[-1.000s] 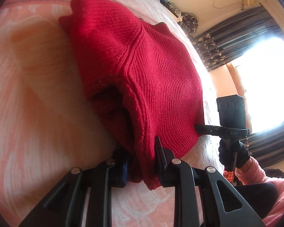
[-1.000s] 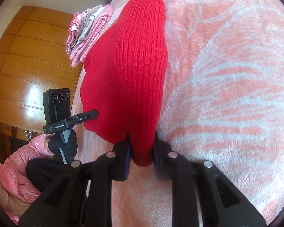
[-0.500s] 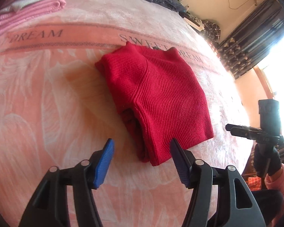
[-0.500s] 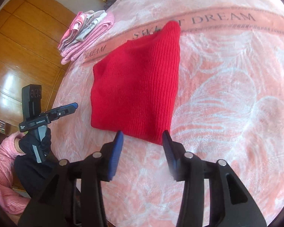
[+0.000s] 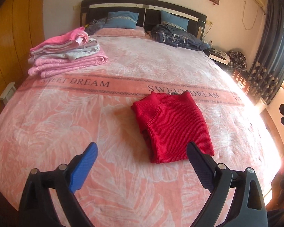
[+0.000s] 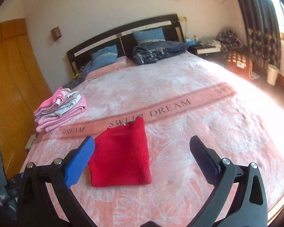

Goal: Fold small clothes

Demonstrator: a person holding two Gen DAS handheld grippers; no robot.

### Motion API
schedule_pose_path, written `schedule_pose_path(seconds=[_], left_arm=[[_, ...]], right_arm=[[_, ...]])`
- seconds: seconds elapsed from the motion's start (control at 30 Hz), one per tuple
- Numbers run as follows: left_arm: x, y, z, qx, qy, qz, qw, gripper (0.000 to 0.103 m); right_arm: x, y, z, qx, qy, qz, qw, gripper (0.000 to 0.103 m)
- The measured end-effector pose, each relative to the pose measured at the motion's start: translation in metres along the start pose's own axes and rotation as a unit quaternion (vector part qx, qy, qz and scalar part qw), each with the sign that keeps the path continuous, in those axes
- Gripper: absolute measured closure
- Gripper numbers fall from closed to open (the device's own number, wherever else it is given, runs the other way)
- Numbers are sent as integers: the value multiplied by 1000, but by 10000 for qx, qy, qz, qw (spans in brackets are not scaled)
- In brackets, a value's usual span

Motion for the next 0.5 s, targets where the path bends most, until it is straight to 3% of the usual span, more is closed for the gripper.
schedule_pose_path(seconds=[0.17, 0.3, 0.5], left_arm=[[12, 29, -6, -31, -125, 172, 9998, 7], [9, 44, -16, 154, -217, 26, 9996, 7], [3, 49, -23, 93, -534, 1, 9985, 7]], right_arm=[[-11, 29, -8, 35, -227, -544, 9983, 3], [-21, 50, -35, 253, -356, -873, 9952, 3], [-46, 76, -66, 771, -159, -1594, 9841, 3]])
Point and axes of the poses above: each gripper's, at about its wrist camera, not at the fingertips, and x roughly against the way its jaws point, z to its right, y to its underside, the point moved 3 cm from there along -x, roughly the way its jaws point, and after that the axes turned 10 degrees about x, right-handed, at the moved point
